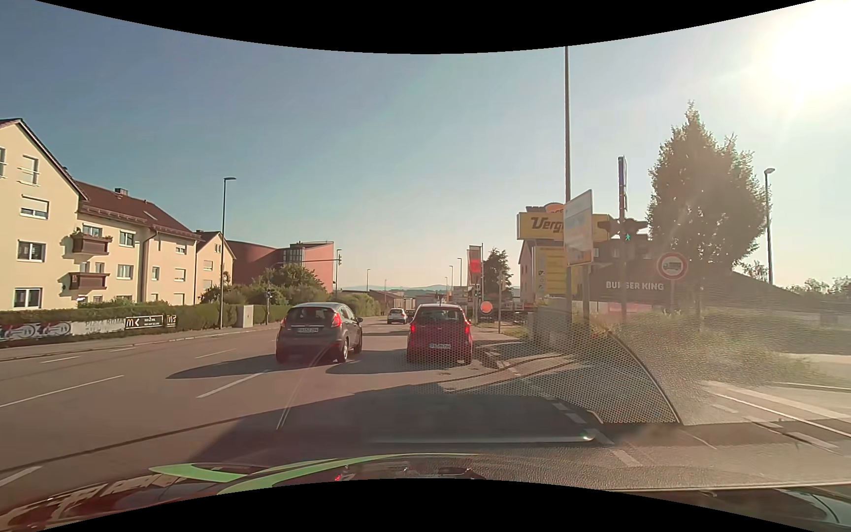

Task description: Follow the waypoints while adhering to traffic rules and regulations

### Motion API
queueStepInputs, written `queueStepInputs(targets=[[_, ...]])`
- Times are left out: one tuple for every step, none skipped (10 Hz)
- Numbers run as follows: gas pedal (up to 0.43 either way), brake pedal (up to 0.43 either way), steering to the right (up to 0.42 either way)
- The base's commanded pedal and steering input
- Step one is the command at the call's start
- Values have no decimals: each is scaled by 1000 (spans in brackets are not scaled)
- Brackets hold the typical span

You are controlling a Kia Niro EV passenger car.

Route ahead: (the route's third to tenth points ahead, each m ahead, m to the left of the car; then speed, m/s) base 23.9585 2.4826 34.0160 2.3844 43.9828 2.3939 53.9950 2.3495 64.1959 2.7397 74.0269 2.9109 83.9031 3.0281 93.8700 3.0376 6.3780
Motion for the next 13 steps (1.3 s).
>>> queueStepInputs(targets=[[138, 0, -3], [138, 0, -2], [138, 0, -3], [138, 0, -3], [138, 0, -3], [138, 0, -3], [138, 0, -3], [138, 0, -4], [138, 0, -7], [138, 0, -8], [138, 0, -5], [130, 0, -3], [130, 0, -3]])
